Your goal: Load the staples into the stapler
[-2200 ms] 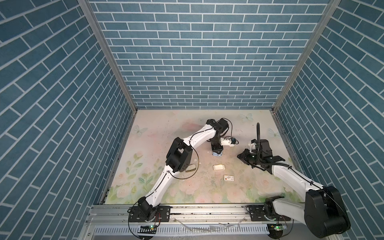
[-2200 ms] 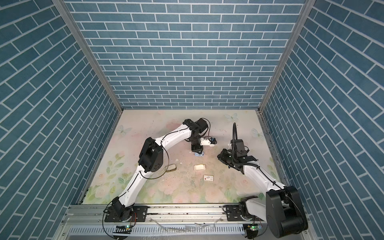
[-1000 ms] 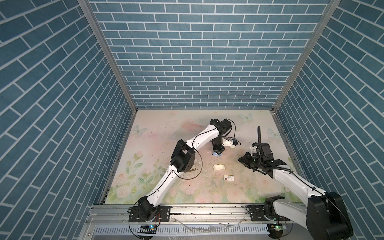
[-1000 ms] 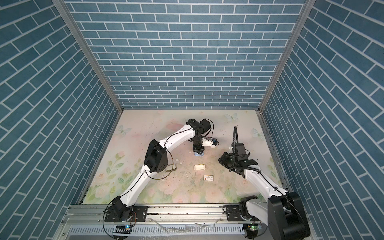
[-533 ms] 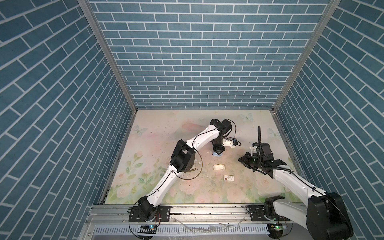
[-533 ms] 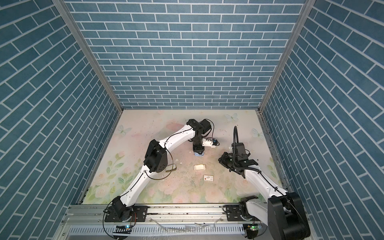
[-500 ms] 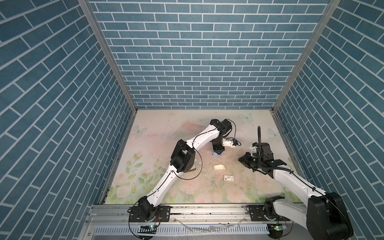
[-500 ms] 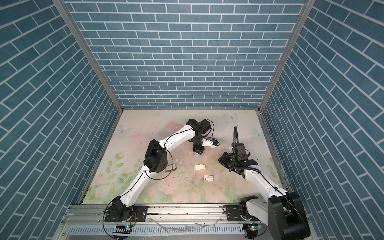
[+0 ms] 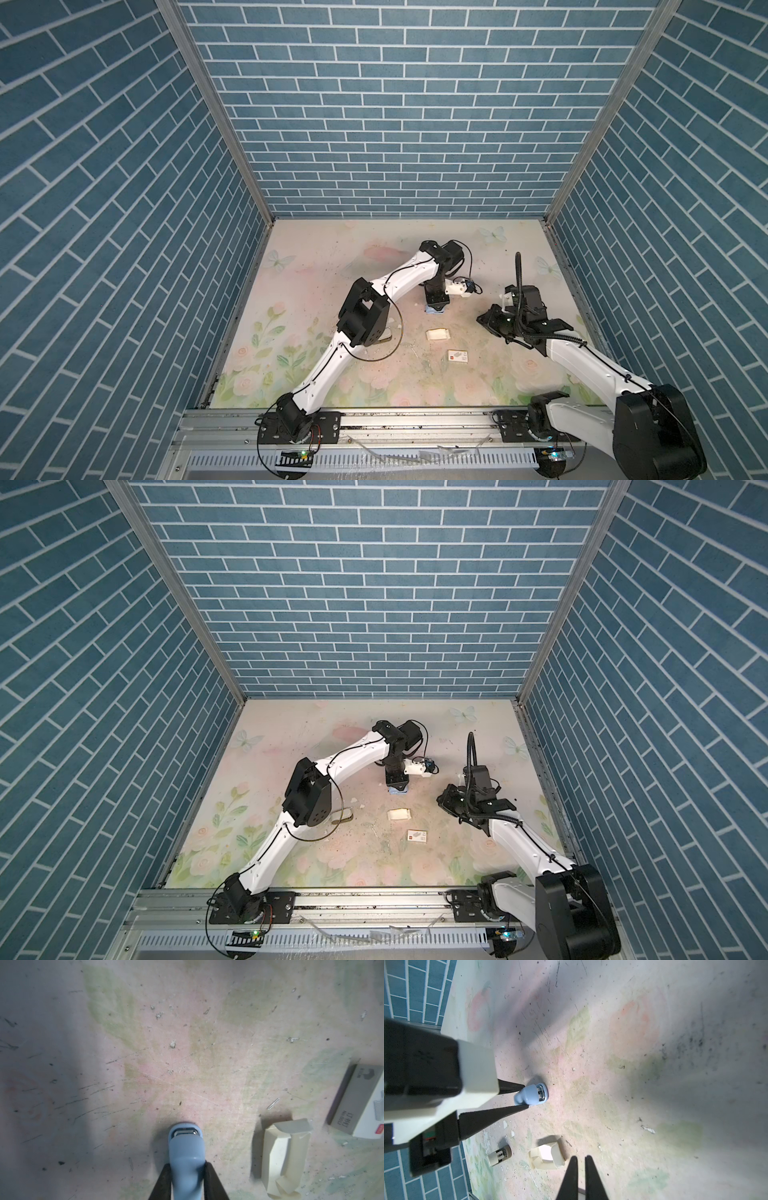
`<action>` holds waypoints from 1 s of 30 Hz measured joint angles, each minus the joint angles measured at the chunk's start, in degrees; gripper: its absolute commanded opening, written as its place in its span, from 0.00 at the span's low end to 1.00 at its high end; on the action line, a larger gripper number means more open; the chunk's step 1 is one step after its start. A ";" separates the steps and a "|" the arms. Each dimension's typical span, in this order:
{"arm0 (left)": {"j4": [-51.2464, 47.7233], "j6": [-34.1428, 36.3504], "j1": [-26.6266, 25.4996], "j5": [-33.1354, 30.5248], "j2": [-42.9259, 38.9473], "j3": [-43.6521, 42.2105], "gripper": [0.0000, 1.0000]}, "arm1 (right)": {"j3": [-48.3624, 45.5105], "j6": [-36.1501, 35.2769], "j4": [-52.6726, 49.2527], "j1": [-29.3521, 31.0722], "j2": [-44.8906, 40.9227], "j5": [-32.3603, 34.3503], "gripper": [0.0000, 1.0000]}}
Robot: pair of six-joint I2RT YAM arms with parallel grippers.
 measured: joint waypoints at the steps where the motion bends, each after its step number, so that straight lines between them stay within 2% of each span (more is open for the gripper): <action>1: 0.17 -0.04 0.00 -0.02 -0.17 -0.31 0.14 | 0.00 0.00 0.00 0.00 0.00 0.00 0.11; 11: 1.99 -0.70 -0.20 -0.15 -2.69 -4.39 0.15 | 0.00 0.00 0.02 -0.02 0.00 0.39 0.11; 30: 3.26 -1.42 -0.17 -0.33 -5.68 -8.37 0.23 | 0.00 0.02 0.00 0.00 0.00 0.83 0.11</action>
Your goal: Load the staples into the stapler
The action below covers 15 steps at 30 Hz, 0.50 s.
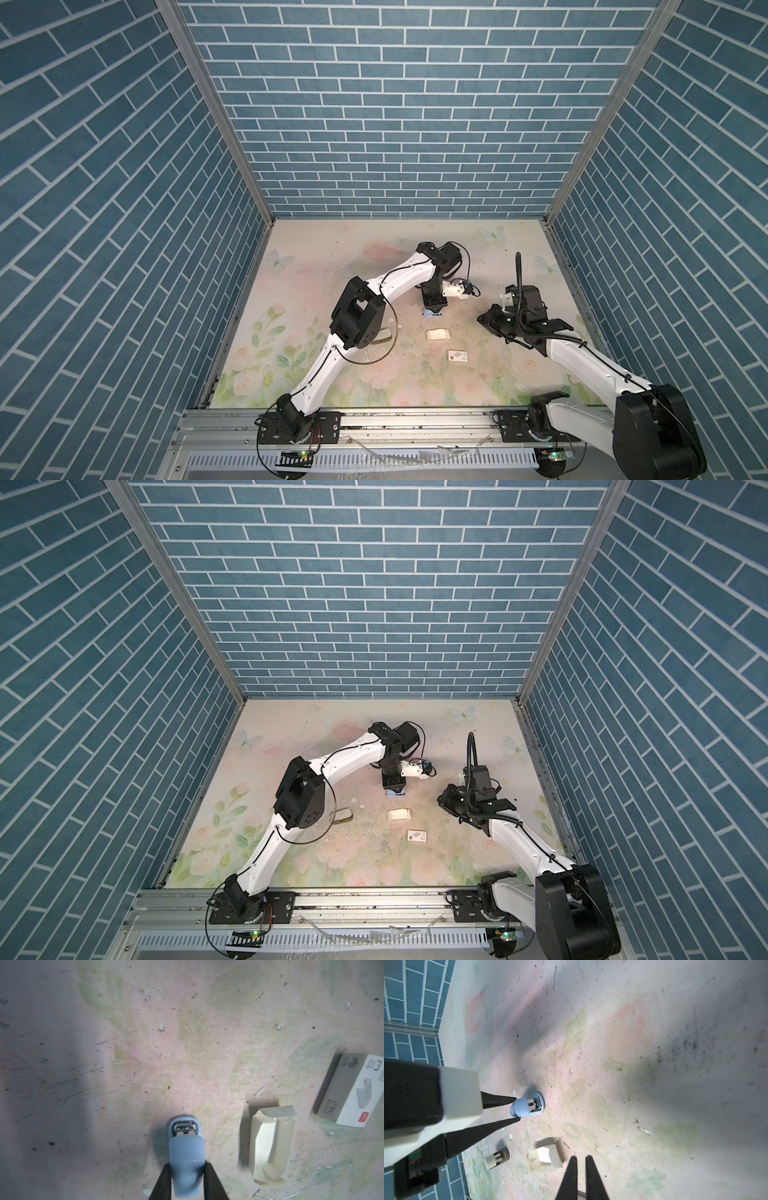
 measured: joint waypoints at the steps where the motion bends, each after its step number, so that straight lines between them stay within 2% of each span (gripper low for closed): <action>1: 0.02 0.00 0.00 0.00 -0.07 -0.09 0.24 | 0.00 0.00 0.00 0.00 0.00 0.02 0.12; 15: 1.42 -0.44 0.00 -0.07 -1.53 -2.38 0.37 | 0.00 -0.09 0.00 0.00 0.55 0.68 0.14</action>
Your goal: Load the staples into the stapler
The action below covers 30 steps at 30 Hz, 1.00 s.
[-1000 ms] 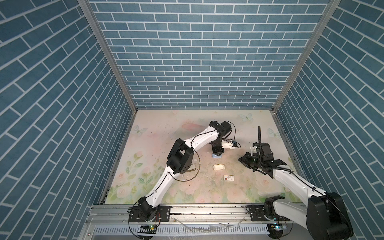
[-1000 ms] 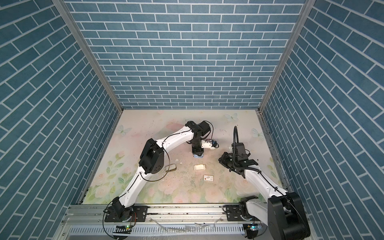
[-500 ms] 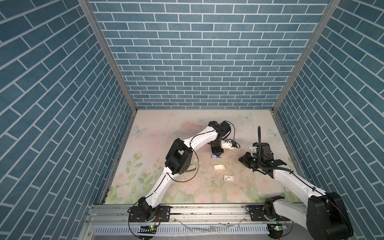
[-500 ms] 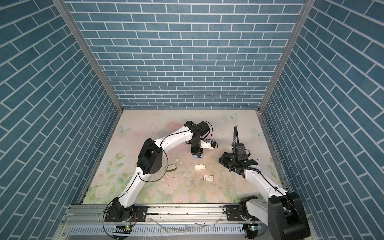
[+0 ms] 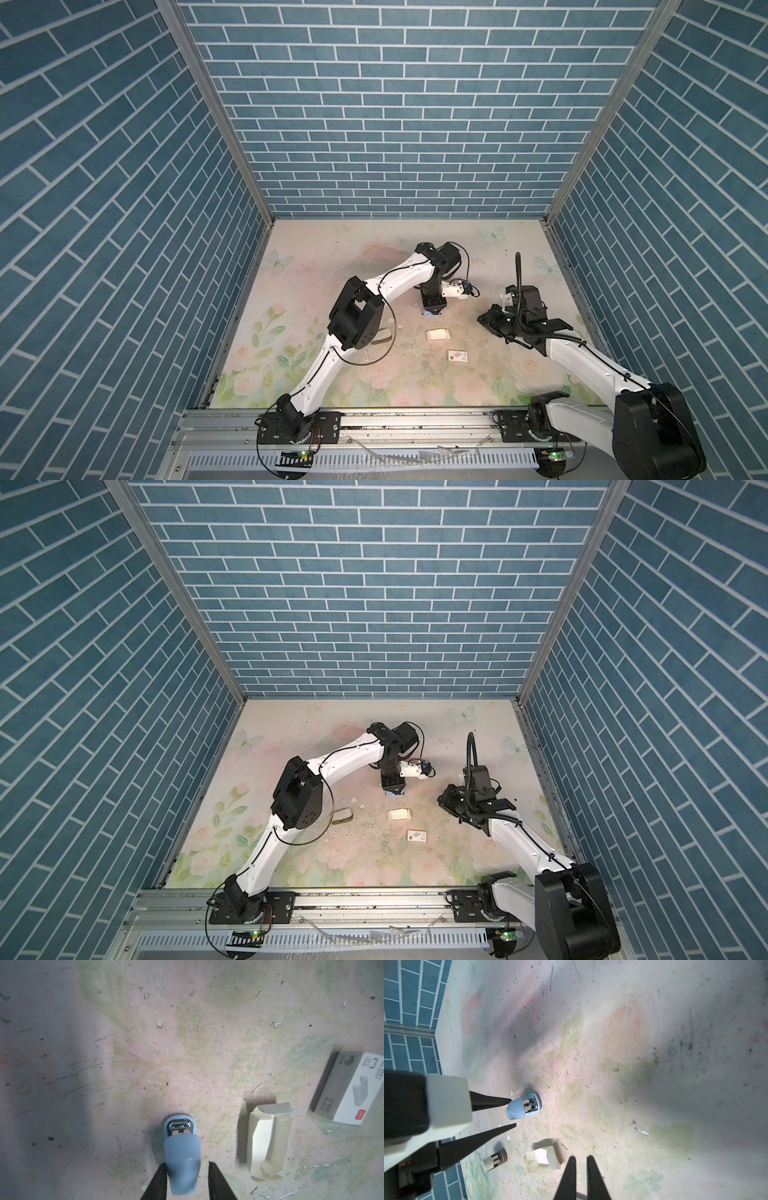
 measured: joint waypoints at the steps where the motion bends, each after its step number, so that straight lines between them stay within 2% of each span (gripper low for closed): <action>1: 0.11 -0.02 0.00 0.02 -0.09 -0.15 0.37 | 0.02 -0.02 0.00 0.00 0.13 0.11 0.14; 10: 0.61 -0.22 0.00 0.00 -2.03 -1.25 0.47 | 0.42 -0.61 -0.07 -0.02 1.09 1.33 0.17; 26: 1.55 -0.66 0.87 -0.04 -2.38 -1.22 0.49 | 1.99 -1.66 -0.02 0.00 2.21 1.66 0.18; 28: 2.05 -0.81 1.05 0.04 -2.64 -1.33 0.55 | 1.99 -2.01 0.00 0.00 2.16 1.86 0.21; 30: 3.15 -1.22 1.18 0.26 -3.85 -2.51 0.66 | 1.99 -2.78 -0.02 0.00 1.77 2.58 0.25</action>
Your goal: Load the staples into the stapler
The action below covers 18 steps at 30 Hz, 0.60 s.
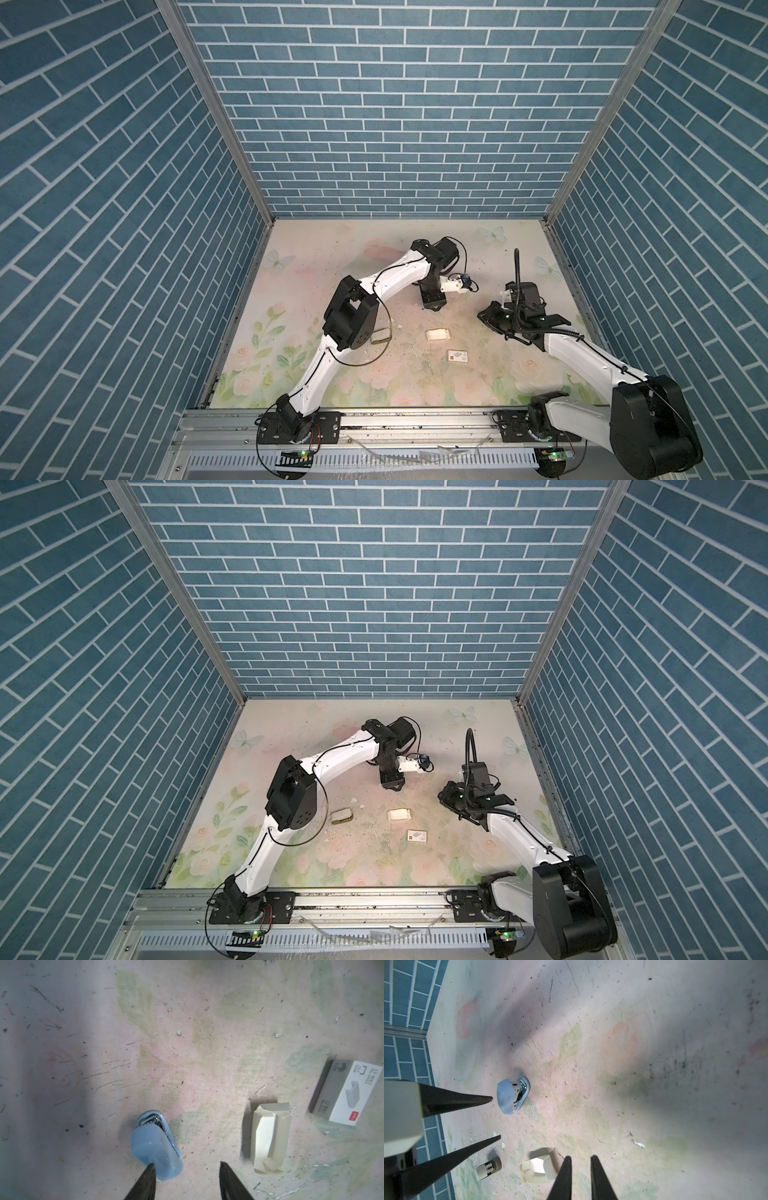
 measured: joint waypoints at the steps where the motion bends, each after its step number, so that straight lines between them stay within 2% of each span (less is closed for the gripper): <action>1: 0.59 -0.37 0.11 0.15 -1.18 -1.11 0.70 | 0.00 -0.37 0.00 -0.02 -0.33 0.50 0.29; 4: 3.30 -1.60 0.81 0.66 -7.08 -6.64 0.81 | 0.15 -2.23 -0.04 -0.02 -2.03 2.84 0.38; 12: 10.19 -5.57 5.46 0.92 -24.20 -18.91 0.88 | 5.40 -9.05 -0.76 -0.39 -3.30 9.84 0.45; 14: 11.87 -6.95 7.39 0.94 -27.36 -22.25 0.91 | 6.08 -11.04 -0.24 -0.46 -3.30 11.52 0.61; 16: 13.40 -8.55 9.73 0.98 -30.18 -25.57 0.93 | 6.08 -13.81 0.24 -0.50 -3.30 13.29 0.71; 18: 14.93 -10.05 12.74 1.09 -33.14 -29.20 0.99 | 5.97 -15.82 0.96 -0.50 -3.34 15.65 0.75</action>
